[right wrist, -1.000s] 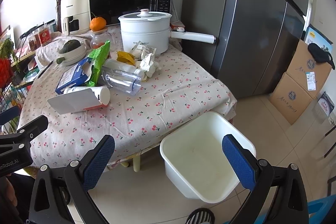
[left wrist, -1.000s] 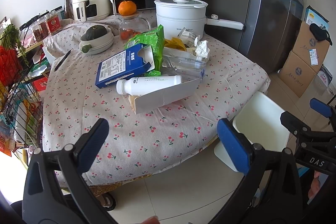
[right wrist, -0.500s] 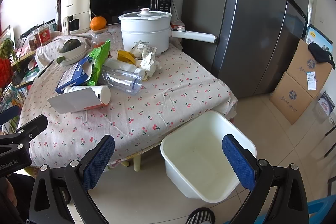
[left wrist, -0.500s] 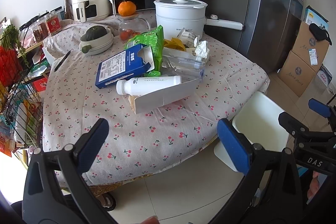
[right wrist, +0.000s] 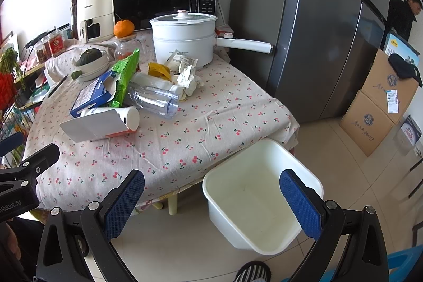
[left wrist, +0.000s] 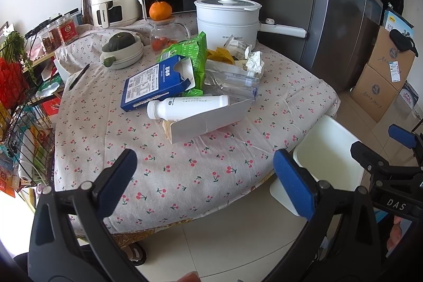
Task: Collect trash
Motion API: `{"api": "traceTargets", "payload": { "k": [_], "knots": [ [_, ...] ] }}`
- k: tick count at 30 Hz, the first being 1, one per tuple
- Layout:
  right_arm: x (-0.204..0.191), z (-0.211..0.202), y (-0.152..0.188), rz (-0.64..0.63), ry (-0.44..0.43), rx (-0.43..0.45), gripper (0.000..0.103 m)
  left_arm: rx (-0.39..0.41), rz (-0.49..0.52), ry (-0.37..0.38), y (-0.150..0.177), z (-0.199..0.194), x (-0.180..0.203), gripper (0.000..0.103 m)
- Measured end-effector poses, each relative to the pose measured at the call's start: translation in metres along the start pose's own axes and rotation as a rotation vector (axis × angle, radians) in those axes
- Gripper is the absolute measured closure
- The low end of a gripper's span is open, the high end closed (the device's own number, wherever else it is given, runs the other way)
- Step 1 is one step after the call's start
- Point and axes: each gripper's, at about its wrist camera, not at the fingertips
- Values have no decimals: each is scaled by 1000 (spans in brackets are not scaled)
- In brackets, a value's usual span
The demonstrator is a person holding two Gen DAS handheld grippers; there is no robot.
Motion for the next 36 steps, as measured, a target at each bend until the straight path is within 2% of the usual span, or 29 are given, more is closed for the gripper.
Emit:
{"api": "traceTargets", "payload": {
  "k": [18,25,31,36],
  "knots": [
    [0,-1,3,6,4,1,0,-5,1,-13,1,-2,-7,1],
    [-3,4,-3,-12,-20,-19,0,-28,2,-30,0,8,-10,1],
    [-9,13,-16,-61,-39,-62,0,-91,23,-6,-7,19,-20,1],
    [-15,19,-40,-102,-89,-105,0,-156,-11,80,-28,27,-39,1]
  ]
}}
Point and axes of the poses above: each gripper's, at about its wrist camera, not at the fingertips, and z roughly the way its jaws point, x to its right, y to its underside, and after that the axes turned 10 degrees about y, right-handed
